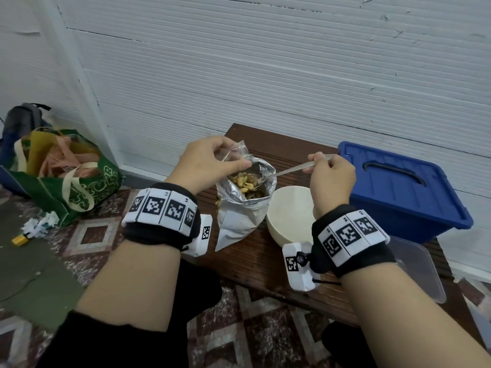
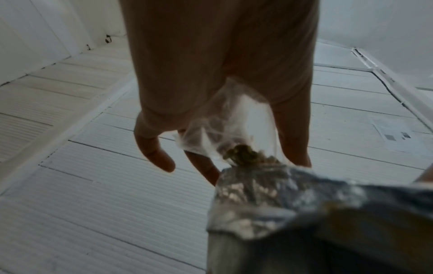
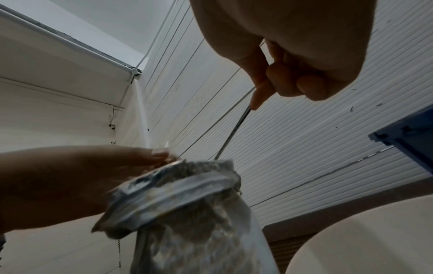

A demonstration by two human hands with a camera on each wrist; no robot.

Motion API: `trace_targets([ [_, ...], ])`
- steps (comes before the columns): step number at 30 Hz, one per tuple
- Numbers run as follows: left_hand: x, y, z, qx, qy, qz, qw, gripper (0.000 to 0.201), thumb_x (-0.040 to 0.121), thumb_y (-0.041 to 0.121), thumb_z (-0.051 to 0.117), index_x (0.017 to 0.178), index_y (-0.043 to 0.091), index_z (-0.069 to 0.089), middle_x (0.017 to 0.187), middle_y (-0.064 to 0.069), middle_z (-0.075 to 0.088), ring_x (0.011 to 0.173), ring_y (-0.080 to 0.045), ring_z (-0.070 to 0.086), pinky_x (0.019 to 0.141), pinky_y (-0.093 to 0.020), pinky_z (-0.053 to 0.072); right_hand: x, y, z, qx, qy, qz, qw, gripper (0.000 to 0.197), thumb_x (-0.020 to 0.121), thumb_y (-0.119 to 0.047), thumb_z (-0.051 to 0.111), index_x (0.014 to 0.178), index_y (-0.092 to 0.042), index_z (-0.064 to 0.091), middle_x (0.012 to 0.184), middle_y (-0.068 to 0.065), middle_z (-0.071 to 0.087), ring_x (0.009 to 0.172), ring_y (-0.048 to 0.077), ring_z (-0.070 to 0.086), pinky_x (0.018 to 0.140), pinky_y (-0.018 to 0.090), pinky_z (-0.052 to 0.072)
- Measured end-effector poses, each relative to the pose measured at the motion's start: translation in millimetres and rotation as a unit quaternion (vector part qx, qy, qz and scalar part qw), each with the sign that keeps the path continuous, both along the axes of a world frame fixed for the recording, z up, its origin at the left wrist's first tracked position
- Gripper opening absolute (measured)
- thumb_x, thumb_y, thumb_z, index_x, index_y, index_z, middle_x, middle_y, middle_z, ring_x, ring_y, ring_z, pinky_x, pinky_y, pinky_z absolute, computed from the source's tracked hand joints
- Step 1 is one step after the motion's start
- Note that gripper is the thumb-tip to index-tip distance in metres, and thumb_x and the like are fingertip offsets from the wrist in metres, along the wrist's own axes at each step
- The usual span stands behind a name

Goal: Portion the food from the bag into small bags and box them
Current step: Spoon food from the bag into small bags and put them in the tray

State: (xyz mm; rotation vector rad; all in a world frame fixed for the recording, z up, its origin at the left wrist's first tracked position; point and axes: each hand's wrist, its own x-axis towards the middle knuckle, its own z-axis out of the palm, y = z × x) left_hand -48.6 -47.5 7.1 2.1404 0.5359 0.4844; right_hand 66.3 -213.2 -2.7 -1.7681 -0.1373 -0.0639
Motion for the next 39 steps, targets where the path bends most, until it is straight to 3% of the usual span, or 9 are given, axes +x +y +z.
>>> trace_targets([
  [3, -2.7, 3.6, 3.6, 0.017, 0.004, 0.006, 1.000, 0.024, 0.071, 0.043, 0.080, 0.084, 0.035, 0.061, 0.085, 0.018, 0.067, 0.095, -0.002, 0.059, 0.083, -0.021, 0.044, 4.7, -4.6, 8.3, 0.013, 0.008, -0.022, 1.000, 0.025, 0.099, -0.017, 0.045, 0.092, -0.008, 0.068, 0.068, -0.002, 0.062, 0.054, -0.012, 0.050, 0.051, 0.004, 0.036],
  [7, -6.0, 9.4, 6.7, 0.037, 0.024, 0.009, 0.999, 0.024, 0.067, 0.045, 0.081, 0.078, 0.035, 0.062, 0.094, 0.015, 0.068, 0.099, -0.001, 0.059, 0.090, -0.026, 0.044, 11.2, -9.7, 21.6, 0.041, 0.016, -0.050, 0.998, 0.022, 0.096, -0.015, 0.047, 0.086, -0.012, 0.066, 0.063, -0.004, 0.061, 0.064, 0.004, 0.053, 0.067, 0.024, 0.049],
  [11, -4.7, 8.4, 6.7, 0.056, 0.051, 0.005, 0.997, 0.029, 0.065, 0.049, 0.081, 0.081, 0.041, 0.059, 0.092, 0.024, 0.061, 0.099, -0.004, 0.055, 0.105, -0.046, 0.036, 15.4, -11.3, 31.5, 0.041, 0.003, -0.047, 0.998, 0.019, 0.095, -0.014, 0.047, 0.088, -0.014, 0.064, 0.062, -0.007, 0.058, 0.061, 0.002, 0.048, 0.048, 0.009, 0.037],
  [15, 0.8, 3.3, 4.1, 0.071, 0.084, -0.020, 0.994, 0.034, 0.061, 0.056, 0.080, 0.086, 0.047, 0.059, 0.095, 0.026, 0.061, 0.107, -0.008, 0.055, 0.107, -0.053, 0.031, 14.7, -3.5, 33.7, 0.023, -0.014, -0.013, 1.000, 0.024, 0.096, -0.015, 0.047, 0.092, -0.007, 0.069, 0.061, -0.009, 0.057, 0.060, 0.000, 0.050, 0.052, 0.012, 0.038],
  [20, 5.1, -5.3, 2.6, 0.085, 0.089, -0.032, 0.992, 0.037, 0.059, 0.058, 0.081, 0.086, 0.048, 0.058, 0.093, 0.026, 0.062, 0.103, -0.008, 0.056, 0.102, -0.047, 0.038, 9.9, 5.6, 34.7, 0.002, -0.038, 0.040, 0.998, 0.024, 0.098, -0.018, 0.046, 0.090, -0.013, 0.068, 0.064, -0.008, 0.061, 0.066, -0.001, 0.053, 0.053, 0.004, 0.035],
  [26, 11.4, -16.0, -1.7, 0.069, 0.046, -0.035, 0.996, 0.033, 0.063, 0.060, 0.076, 0.086, 0.044, 0.059, 0.090, 0.024, 0.062, 0.098, -0.008, 0.058, 0.099, -0.049, 0.040, -3.2, 12.2, 36.2, 0.034, -0.118, 0.124, 0.985, 0.021, 0.098, -0.020, 0.049, 0.085, -0.021, 0.066, 0.065, -0.006, 0.063, 0.068, 0.001, 0.055, 0.073, 0.018, 0.042],
  [30, 12.9, -12.0, -5.7, 0.053, 0.016, -0.014, 0.998, 0.029, 0.066, 0.062, 0.075, 0.082, 0.045, 0.058, 0.089, 0.020, 0.064, 0.094, -0.008, 0.058, 0.098, -0.049, 0.041, -6.9, 8.5, 39.0, 0.085, -0.189, 0.161, 0.965, 0.018, 0.098, -0.015, 0.050, 0.087, -0.016, 0.065, 0.076, -0.006, 0.063, 0.070, 0.003, 0.058, 0.072, 0.019, 0.045],
  [35, 10.3, -9.2, -1.1, 0.015, -0.008, -0.015, 1.000, 0.028, 0.075, 0.046, 0.075, 0.094, 0.034, 0.059, 0.093, 0.018, 0.061, 0.092, -0.004, 0.057, 0.078, -0.017, 0.045, -6.8, 1.9, 43.5, 0.128, -0.221, 0.159, 0.954, 0.016, 0.098, -0.016, 0.051, 0.090, -0.016, 0.065, 0.086, -0.004, 0.065, 0.074, 0.004, 0.060, 0.073, 0.016, 0.047],
  [39, 7.2, -4.1, -2.9, -0.004, -0.030, -0.001, 1.000, 0.031, 0.075, 0.044, 0.075, 0.098, 0.026, 0.064, 0.098, 0.013, 0.063, 0.093, -0.003, 0.056, 0.076, -0.019, 0.045, -2.3, -3.5, 42.7, 0.174, -0.208, 0.112, 0.956, 0.019, 0.098, -0.017, 0.050, 0.086, -0.020, 0.064, 0.085, 0.006, 0.065, 0.070, 0.005, 0.059, 0.067, 0.015, 0.044],
])
